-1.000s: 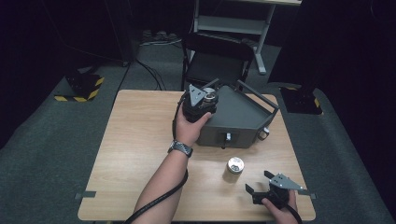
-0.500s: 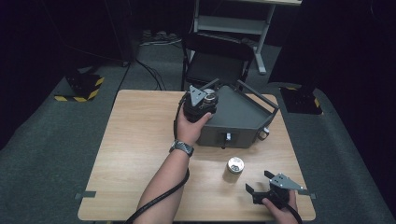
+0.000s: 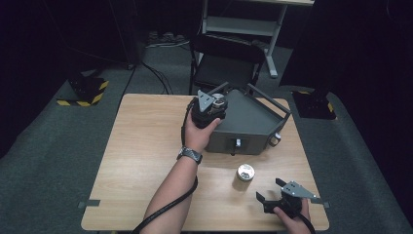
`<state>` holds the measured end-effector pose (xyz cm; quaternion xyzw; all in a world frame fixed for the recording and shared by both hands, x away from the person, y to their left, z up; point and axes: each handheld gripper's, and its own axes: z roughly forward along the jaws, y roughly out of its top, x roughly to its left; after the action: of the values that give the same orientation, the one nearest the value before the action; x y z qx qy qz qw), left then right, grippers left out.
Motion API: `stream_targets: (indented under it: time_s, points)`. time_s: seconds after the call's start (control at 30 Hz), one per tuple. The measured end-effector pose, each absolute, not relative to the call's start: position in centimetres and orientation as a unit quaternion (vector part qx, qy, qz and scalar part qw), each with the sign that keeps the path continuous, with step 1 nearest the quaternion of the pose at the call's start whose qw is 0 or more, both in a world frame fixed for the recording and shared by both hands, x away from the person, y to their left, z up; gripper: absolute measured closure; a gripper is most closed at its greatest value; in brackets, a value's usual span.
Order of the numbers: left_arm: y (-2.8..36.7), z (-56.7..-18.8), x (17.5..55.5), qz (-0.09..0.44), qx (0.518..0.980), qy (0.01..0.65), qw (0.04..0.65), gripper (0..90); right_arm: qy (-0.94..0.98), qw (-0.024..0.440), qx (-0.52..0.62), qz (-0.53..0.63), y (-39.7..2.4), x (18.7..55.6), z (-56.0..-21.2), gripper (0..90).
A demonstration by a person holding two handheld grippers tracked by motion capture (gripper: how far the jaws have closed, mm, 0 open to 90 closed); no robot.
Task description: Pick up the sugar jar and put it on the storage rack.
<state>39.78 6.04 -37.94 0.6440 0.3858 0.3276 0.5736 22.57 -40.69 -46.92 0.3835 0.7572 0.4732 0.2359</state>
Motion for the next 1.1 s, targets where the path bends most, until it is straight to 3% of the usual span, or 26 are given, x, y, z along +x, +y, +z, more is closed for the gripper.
stream_targets:
  time_s: [0.67, 1.1]
  points:
    - [5.70, -37.71, 39.76, 0.327, 0.646, 0.393, 0.567, 33.8, 0.760, 0.236, 0.382, 0.470, -40.38, 22.61, -46.84, 0.3]
    - [5.78, -37.90, 39.23, 0.327, 0.645, 0.395, 0.567, 18.9, 0.761, 0.241, 0.378, 0.469, -40.21, 22.47, -46.87, 0.3]
